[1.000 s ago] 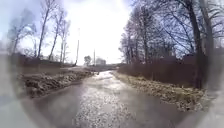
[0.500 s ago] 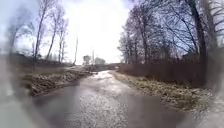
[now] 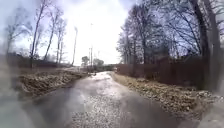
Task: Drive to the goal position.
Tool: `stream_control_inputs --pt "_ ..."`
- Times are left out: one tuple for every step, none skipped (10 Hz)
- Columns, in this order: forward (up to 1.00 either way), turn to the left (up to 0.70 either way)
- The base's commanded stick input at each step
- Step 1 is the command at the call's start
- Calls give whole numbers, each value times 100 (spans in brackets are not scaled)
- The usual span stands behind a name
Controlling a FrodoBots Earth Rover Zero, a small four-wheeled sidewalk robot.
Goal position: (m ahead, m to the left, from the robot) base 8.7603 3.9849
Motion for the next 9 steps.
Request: stream_control_inputs --pt "85 6" --pt "85 6" --pt "85 7" --pt "85 8" --pt "85 8" --pt "85 9" --pt "85 10" --pt "85 10" --pt "85 11"
